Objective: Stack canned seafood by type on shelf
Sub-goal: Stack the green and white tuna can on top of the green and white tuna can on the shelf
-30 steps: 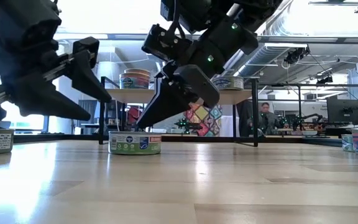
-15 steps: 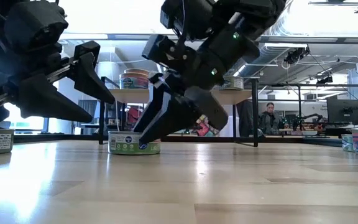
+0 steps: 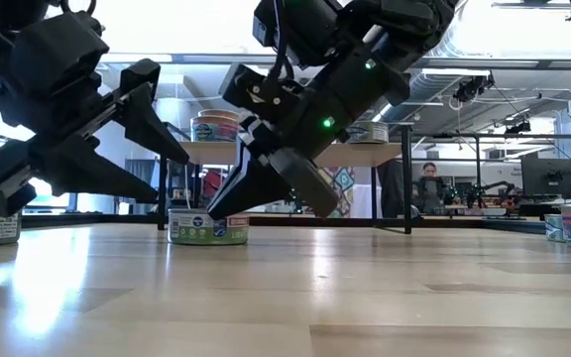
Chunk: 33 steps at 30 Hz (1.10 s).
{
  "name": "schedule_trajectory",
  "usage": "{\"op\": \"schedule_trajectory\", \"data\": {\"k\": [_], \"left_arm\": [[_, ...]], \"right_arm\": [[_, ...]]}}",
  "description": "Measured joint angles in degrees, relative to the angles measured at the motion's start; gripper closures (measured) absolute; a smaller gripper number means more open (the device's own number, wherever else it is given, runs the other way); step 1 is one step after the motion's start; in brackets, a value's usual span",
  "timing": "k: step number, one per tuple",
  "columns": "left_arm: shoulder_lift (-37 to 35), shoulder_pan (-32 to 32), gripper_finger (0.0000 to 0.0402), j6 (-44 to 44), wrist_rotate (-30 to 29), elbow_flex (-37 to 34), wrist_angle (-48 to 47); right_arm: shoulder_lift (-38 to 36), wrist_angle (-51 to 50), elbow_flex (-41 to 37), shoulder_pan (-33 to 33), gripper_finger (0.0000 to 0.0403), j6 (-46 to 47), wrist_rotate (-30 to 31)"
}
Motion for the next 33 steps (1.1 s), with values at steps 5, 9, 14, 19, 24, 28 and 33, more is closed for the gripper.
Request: {"op": "schedule_trajectory", "data": {"k": [5,9,14,19,24,28,33], "left_arm": [[0.02,-0.14,0.0172,1.46,0.00,0.00,-0.54],[0.00,-0.15,0.0172,2.97,-0.59,0.00,-0.53],[0.00,-0.13,0.0172,2.99,-1.28,0.00,-0.90],[0.03,-0.07,0.0172,2.99,-2.54,0.00,-1.55],[3.29,1.54,0.0172,3.06,-5.57,0.00,-1.94],[7.88,3.17,0.0172,3.01,-11.19,0.30,0.89],[11.79,3.90,0.0172,3.03,-13.14,0.16,8.80]], "right_arm": [[-0.28,-1.52,1.26,0.17,0.0398,3.54,-0.12],[-0.26,-5.12,3.48,0.19,0.0402,4.67,-0.34],[-0.26,-9.90,6.98,0.19,0.0402,6.52,-0.04],[-0.26,-14.11,10.25,0.03,0.0402,8.06,2.47],[-0.26,-16.42,12.45,-0.31,0.0403,8.09,2.46],[-0.26,-17.09,13.38,-0.33,0.0403,7.77,2.53],[-0.39,-17.06,13.53,-0.33,0.0403,7.63,2.68]]}}
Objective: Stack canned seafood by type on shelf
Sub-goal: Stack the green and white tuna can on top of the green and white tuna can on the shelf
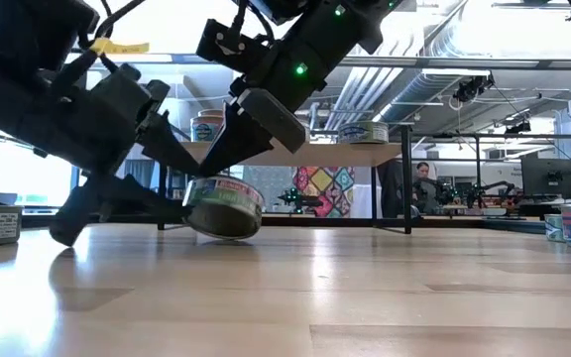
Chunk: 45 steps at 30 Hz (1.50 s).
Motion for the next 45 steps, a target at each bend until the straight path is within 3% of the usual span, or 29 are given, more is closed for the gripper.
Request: {"op": "schedule_trajectory", "data": {"k": [10,16,24,33,37,45], "left_arm": [[0.47,1.38,0.0175,-1.98,2.32,-0.12,4.42],[0.47,3.76,0.0202,-2.43,5.90,-0.12,4.56],[0.49,4.04,0.0224,-1.17,6.00,-0.12,4.81],[0.50,4.04,0.0225,-1.04,5.88,-0.14,5.18],[0.53,3.74,0.0225,-0.65,5.68,-0.19,5.68],[0.56,1.16,0.0226,-0.18,5.42,-0.23,6.32]], "right_arm": [[0.00,0.05,0.02,0.02,0.0402,0.26,-0.45],[0.00,0.05,0.02,0.02,0.0402,0.42,-0.45],[-0.15,0.00,0.02,0.07,0.0402,1.38,-0.29],[-6.19,-2.31,0.02,1.71,0.0395,4.68,1.07],[-9.44,-7.28,0.02,2.79,0.0358,8.43,1.12],[-11.61,-23.56,0.02,5.35,0.0225,15.13,1.72]]}}
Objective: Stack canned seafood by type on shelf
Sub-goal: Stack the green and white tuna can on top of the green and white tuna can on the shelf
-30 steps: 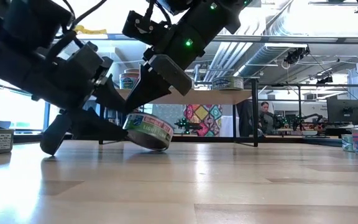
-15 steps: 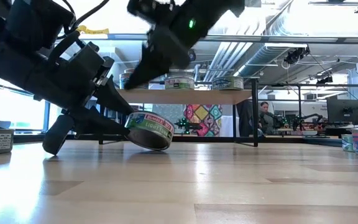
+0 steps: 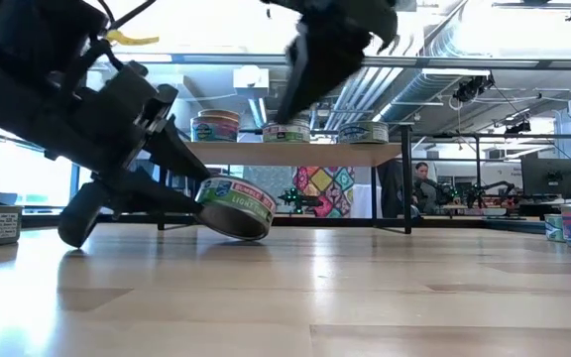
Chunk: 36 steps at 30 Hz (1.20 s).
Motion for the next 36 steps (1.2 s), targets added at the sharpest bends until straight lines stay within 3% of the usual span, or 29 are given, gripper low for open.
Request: {"op": "schedule_trajectory", "data": {"k": [7,16,21,24,30,36], "left_arm": [[0.00,-2.80,0.0259,-0.29,0.16,-0.02,0.41],[0.11,-5.88,0.0276,-0.31,-0.18,0.89,0.06],[0.04,-7.98,0.0277,-0.68,-2.62,2.01,0.43],[-1.15,-9.08,0.0277,-2.68,-3.85,2.05,0.46],[-6.95,-10.05,0.0278,-6.74,-3.77,0.10,0.42],[-14.11,-9.94,0.0281,-9.34,-3.02,-3.78,3.05]], "right_arm": [[0.24,-14.86,-2.03,1.09,0.0171,12.19,5.88],[0.24,-15.26,-4.49,3.14,0.0181,16.93,7.02],[0.24,-14.99,-6.62,6.50,0.0191,17.44,17.66],[-0.07,-9.07,-11.39,8.68,0.0198,17.47,22.33],[-0.31,12.24,-23.44,10.10,0.0201,19.32,20.48],[-0.33,27.55,-28.68,9.69,0.0178,19.25,18.86]]}}
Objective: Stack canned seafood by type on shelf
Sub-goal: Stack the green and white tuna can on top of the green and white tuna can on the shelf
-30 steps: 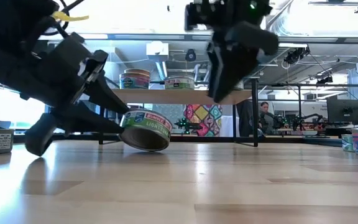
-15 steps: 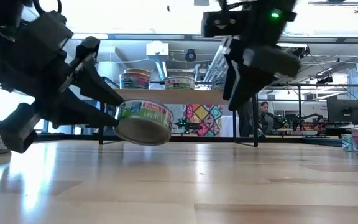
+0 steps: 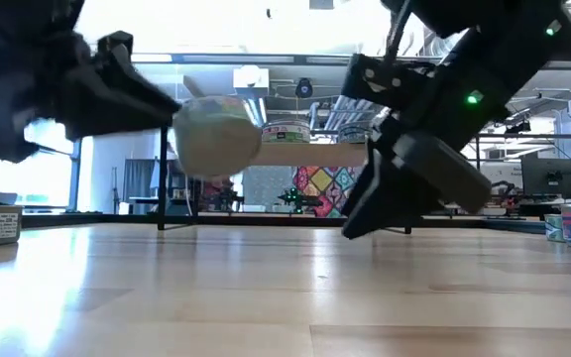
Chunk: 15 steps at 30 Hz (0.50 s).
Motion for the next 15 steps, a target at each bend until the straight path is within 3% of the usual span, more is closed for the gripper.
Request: {"op": "schedule_trajectory", "data": {"k": [4,9,12,15], "left_arm": [[-3.40,0.00,0.0290,6.57,0.75,-0.78,6.06],[-5.86,0.85,0.0319,15.10,2.43,0.44,7.68],[-5.81,1.98,0.0334,15.02,3.12,0.75,7.16],[-5.33,4.50,0.0344,9.38,6.40,0.76,5.11]], "right_arm": [[-0.08,2.97,0.14,-0.52,0.0151,-1.01,0.04],[-0.13,3.62,0.60,-0.87,0.0145,-0.53,0.00],[-0.13,3.60,0.62,-0.87,0.0145,-0.47,-0.02],[-0.13,3.48,0.66,-0.87,0.0144,-0.77,-0.02]]}}
